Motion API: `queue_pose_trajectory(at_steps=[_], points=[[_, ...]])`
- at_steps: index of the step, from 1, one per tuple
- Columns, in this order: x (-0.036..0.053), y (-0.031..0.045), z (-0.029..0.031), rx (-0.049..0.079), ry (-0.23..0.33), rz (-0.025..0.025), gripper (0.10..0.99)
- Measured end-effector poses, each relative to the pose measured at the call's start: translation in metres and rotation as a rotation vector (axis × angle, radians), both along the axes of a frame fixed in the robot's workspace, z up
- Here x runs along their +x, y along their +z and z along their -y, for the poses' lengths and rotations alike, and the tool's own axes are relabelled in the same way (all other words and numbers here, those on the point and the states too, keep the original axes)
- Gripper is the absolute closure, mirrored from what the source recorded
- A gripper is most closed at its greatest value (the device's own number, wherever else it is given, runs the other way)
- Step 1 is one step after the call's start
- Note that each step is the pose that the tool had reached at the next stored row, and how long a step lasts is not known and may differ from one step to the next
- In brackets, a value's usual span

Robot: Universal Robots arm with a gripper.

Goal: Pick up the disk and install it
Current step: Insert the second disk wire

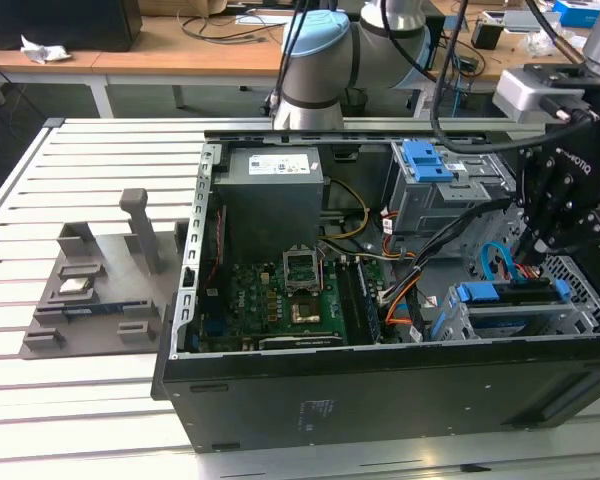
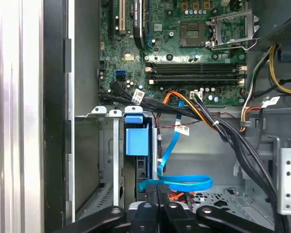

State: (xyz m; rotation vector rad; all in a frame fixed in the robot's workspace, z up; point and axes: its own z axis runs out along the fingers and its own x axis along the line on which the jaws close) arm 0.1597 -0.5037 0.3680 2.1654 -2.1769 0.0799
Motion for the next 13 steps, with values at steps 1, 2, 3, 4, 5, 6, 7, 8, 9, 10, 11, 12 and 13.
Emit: queue_pose_trajectory(at_steps=[1, 2, 3, 4, 5, 6, 7, 8, 9, 10, 11, 12, 13], points=[[0.0000, 0.0111, -0.0030, 0.000, 0.000, 0.0000, 0.980], [0.0000, 0.0189, -0.0052, 0.000, 0.000, 0.0000, 0.980], [0.0000, 0.0241, -0.0066, 0.000, 0.000, 0.0000, 0.980], [0.0000, 0.0283, -0.0073, 0.000, 0.000, 0.0000, 0.980], [0.0000, 0.0294, -0.0073, 0.000, 0.000, 0.0000, 0.980], [0.0000, 0.0299, -0.0073, 0.000, 0.000, 0.0000, 0.980], [0.0000, 0.0302, -0.0073, 0.000, 0.000, 0.0000, 0.980], [0.0000, 0.0304, -0.0074, 0.000, 0.000, 0.0000, 0.980], [0.0000, 0.0305, -0.0074, 0.000, 0.000, 0.0000, 0.980], [0.0000, 0.0305, -0.0074, 0.000, 0.000, 0.0000, 0.980], [0.0000, 0.0305, -0.0074, 0.000, 0.000, 0.0000, 0.980], [0.0000, 0.0305, -0.0074, 0.000, 0.000, 0.0000, 0.980], [0.0000, 0.0306, -0.0074, 0.000, 0.000, 0.0000, 0.980]])
